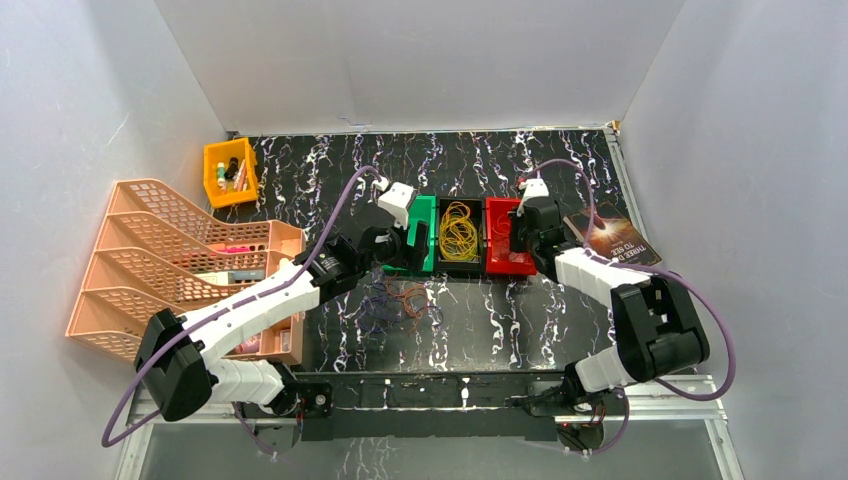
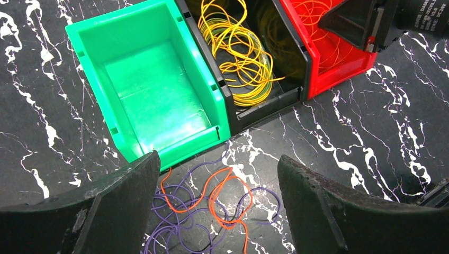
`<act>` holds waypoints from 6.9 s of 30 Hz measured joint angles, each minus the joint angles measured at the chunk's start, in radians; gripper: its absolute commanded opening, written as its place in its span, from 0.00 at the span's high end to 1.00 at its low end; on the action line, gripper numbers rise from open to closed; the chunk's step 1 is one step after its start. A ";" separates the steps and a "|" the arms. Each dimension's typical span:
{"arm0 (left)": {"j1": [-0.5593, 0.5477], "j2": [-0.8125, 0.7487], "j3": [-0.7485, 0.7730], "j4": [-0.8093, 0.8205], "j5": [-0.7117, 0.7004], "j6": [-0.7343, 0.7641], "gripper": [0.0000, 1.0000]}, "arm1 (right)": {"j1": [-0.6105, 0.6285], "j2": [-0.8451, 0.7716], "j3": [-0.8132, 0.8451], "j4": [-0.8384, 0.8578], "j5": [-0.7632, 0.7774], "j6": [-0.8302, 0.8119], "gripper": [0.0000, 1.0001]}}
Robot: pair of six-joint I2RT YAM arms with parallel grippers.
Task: Untangle the cables
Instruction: Place the cable in the bin, then pick up the cable at the center of the board, then place the cable in the bin.
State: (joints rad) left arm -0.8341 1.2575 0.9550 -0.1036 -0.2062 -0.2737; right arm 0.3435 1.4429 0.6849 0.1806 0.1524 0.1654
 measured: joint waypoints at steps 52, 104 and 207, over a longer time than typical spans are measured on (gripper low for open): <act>0.007 -0.012 -0.177 -0.138 0.008 -0.136 0.19 | 0.000 -0.449 -0.086 -0.339 -0.367 0.177 0.54; 0.004 -0.052 -0.343 -0.108 -0.024 -0.229 0.29 | 0.669 0.123 -0.016 0.150 0.185 1.050 0.47; 0.004 0.006 -0.305 -0.076 -0.044 -0.180 0.30 | 0.423 -0.472 0.188 -0.312 0.061 0.052 1.00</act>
State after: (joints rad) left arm -0.8299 1.2633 0.6498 -0.1799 -0.2504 -0.4538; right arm 0.7662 0.9714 0.8730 -0.1310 0.2134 0.2173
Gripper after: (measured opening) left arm 0.700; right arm 0.020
